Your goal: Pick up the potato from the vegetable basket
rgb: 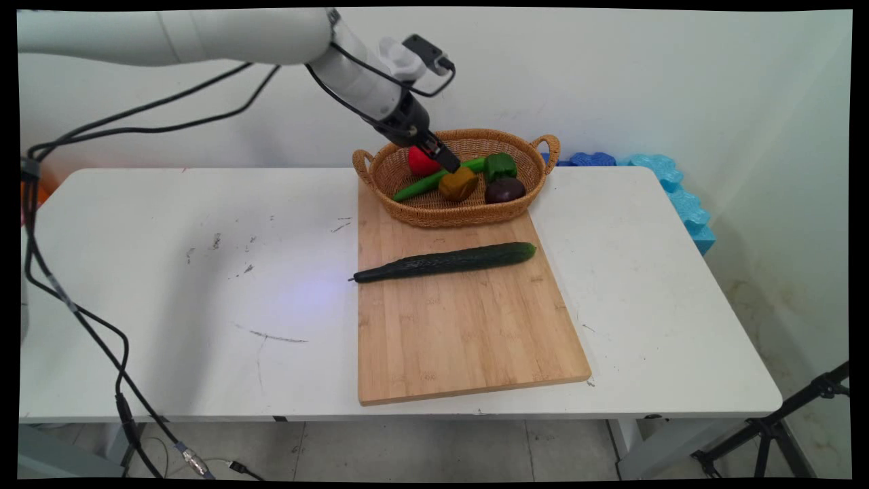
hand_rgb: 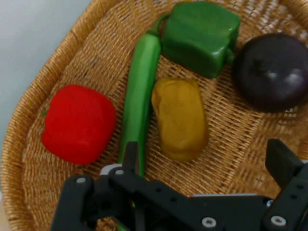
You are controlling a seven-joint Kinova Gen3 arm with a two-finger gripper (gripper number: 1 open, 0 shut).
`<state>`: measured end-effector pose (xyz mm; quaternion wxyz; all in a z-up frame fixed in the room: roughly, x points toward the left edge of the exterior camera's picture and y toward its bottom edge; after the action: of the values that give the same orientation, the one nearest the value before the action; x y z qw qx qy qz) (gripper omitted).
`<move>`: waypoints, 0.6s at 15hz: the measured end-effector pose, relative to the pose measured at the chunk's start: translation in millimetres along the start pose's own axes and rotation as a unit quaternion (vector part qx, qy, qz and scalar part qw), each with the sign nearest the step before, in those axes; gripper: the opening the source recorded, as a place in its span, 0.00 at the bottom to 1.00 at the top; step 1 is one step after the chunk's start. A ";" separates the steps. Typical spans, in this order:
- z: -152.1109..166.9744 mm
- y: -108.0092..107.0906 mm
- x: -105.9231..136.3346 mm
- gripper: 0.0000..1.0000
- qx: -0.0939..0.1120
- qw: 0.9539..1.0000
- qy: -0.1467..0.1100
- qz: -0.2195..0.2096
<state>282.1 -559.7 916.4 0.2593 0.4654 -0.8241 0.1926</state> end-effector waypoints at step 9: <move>69.6 -1.2 -4.9 1.00 0.013 0.999 -0.026 -0.027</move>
<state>268.0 -596.0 858.5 0.2366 0.4953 -0.8152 0.1845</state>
